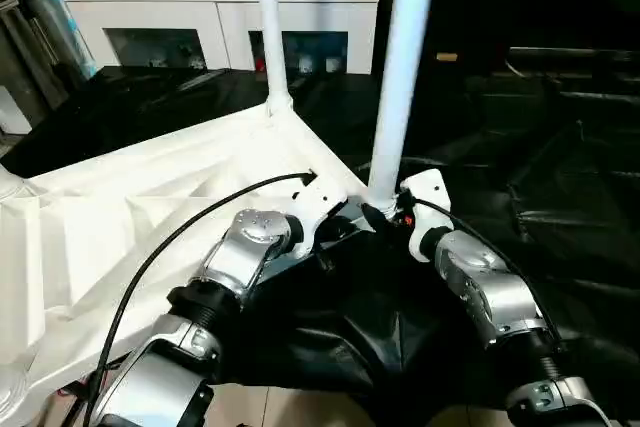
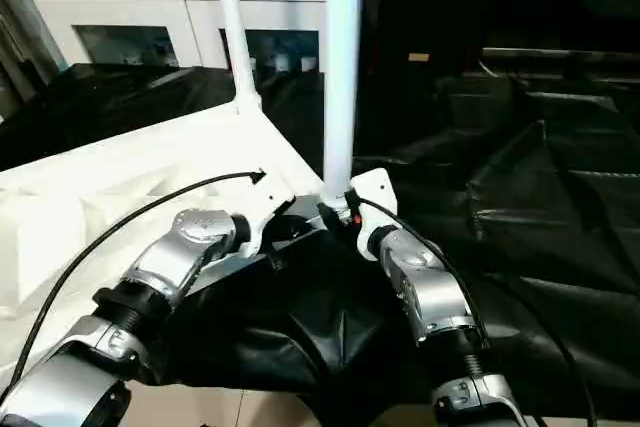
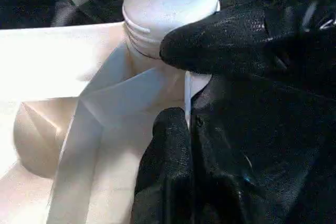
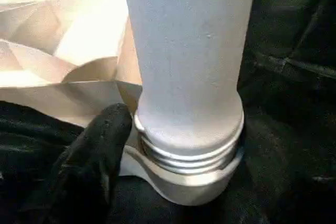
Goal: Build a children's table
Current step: Rotate leg to tighten
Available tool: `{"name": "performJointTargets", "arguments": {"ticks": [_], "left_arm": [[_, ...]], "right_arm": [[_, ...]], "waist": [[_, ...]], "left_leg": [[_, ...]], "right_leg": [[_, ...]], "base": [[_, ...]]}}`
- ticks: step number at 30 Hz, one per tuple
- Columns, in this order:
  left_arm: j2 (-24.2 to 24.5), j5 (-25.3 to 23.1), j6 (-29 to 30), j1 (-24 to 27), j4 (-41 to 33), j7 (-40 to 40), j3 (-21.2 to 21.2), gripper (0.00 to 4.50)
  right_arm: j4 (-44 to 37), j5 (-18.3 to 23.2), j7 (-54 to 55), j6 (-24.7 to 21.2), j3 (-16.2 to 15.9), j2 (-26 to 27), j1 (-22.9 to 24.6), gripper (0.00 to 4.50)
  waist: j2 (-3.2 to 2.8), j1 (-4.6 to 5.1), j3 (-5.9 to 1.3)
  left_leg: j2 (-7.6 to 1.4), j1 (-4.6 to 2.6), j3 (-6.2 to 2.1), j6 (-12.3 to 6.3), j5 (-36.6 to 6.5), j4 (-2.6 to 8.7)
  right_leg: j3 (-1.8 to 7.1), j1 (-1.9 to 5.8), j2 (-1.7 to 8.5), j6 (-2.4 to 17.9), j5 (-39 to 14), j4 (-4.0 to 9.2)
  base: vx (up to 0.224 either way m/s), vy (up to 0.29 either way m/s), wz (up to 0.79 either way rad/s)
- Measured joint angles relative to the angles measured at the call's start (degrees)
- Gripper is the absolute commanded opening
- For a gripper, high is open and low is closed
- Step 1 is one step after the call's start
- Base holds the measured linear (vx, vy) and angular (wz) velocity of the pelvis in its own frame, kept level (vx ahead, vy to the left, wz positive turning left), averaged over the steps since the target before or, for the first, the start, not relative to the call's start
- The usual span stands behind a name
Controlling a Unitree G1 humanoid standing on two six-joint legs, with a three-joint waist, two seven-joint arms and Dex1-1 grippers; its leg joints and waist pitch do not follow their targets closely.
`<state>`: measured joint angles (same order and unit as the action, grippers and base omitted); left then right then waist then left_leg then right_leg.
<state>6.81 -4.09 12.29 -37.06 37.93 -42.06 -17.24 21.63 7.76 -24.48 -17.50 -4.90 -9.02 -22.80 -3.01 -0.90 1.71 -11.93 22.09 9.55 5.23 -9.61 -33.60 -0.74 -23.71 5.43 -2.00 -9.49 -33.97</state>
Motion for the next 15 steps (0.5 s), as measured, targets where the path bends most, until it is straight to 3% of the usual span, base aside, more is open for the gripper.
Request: {"name": "performJointTargets", "arguments": {"ticks": [8,15], "left_arm": [[4.09,2.18,-2.46,2.59,-3.91,-9.21,-0.67,0.0],[8.67,4.04,-3.89,4.35,-6.92,-19.2,-2.02,0.0]], "right_arm": [[-5.76,1.93,-16.17,-0.5,-2.81,-9.61,2.48,4.46],[-8.2,3.13,-29.25,0.21,-5.88,-16.58,2.74,4.46]], "waist": [[-0.38,-1.07,-0.02],[-0.57,-1.62,0.07]], "left_leg": [[-0.1,0.03,0.0,0.0,0.0,0.31],[-0.18,0.05,0.07,0.0,0.0,0.3]], "right_leg": [[-0.03,-0.14,0.01,0.15,0.09,-0.02],[-0.05,-0.14,0.0,0.17,0.0,0.02]], "base": [[0.0,0.0,0.0],[0.0,0.0,0.0]]}}
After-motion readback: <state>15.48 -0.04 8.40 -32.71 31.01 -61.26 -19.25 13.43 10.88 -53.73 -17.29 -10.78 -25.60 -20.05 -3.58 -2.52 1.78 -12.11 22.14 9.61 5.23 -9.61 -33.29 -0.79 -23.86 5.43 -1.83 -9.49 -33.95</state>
